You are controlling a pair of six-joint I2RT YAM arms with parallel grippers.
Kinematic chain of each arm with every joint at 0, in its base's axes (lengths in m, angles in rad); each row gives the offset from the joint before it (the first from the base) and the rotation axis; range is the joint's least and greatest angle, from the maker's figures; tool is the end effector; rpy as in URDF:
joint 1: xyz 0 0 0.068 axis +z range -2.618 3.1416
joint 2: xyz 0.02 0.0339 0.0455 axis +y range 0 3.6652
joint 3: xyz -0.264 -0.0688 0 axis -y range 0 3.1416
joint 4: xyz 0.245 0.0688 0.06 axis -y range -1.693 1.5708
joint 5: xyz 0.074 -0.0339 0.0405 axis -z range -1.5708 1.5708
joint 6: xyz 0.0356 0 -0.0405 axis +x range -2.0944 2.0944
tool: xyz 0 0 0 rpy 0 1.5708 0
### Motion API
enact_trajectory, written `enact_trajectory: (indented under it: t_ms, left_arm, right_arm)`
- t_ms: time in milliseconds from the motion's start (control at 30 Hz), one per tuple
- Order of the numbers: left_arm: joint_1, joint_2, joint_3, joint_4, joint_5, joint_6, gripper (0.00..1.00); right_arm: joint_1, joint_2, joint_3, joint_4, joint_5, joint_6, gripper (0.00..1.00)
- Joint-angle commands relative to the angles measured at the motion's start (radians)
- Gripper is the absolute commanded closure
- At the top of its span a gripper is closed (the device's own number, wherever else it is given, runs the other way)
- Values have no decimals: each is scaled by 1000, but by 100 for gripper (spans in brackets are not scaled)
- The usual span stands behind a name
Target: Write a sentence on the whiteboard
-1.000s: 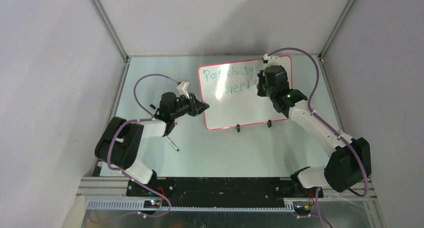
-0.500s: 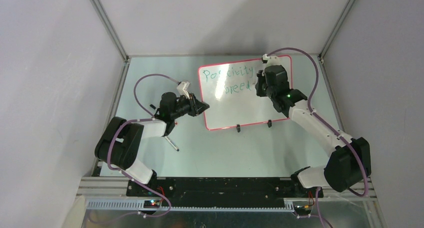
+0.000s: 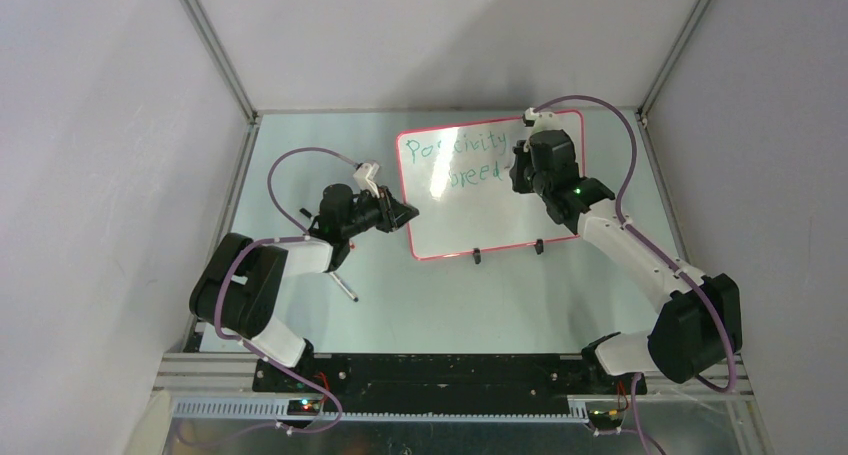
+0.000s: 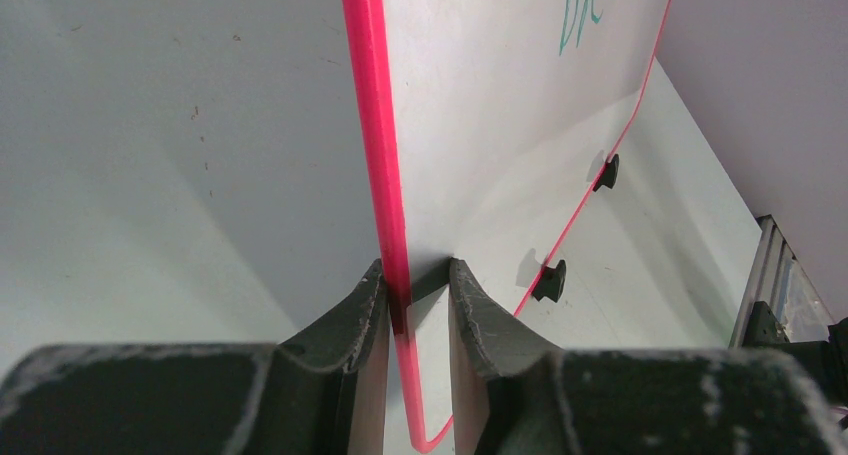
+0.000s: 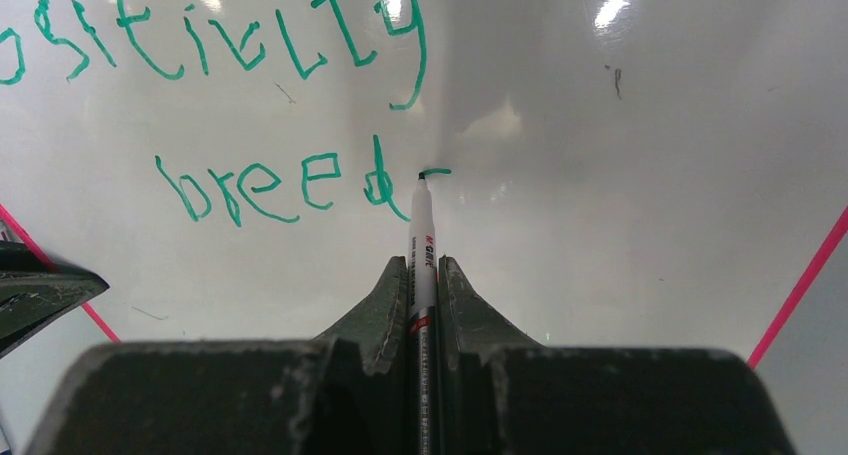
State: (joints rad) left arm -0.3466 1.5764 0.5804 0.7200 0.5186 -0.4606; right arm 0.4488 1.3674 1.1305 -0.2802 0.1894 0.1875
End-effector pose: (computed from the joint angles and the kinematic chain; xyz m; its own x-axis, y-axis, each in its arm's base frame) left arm 0.2818 -0.1205 0.1759 -0.5601 -0.2081 -0.8018 0.5522 0.6278 -0.5487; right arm 0.2855 0.1300 0.3190 -0.4895 -0.0326 -0.8714 -0.1908 0.9791 0.0706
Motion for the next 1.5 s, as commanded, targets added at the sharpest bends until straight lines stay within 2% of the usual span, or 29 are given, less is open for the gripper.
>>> enact_trajectory:
  t_ms: [0, 567, 1467]
  left_arm:
    - [-15, -21, 29, 1, -28, 62, 77]
    - [-14, -20, 29, 1, -28, 62, 77]
    - [-15, -25, 26, 2, -29, 63, 77]
  right_arm:
    - [5, 7, 7, -20, -7, -5, 100]
    - [1, -7, 6, -52, 87, 5, 100]
    - [33, 1, 6, -71, 33, -9, 100]
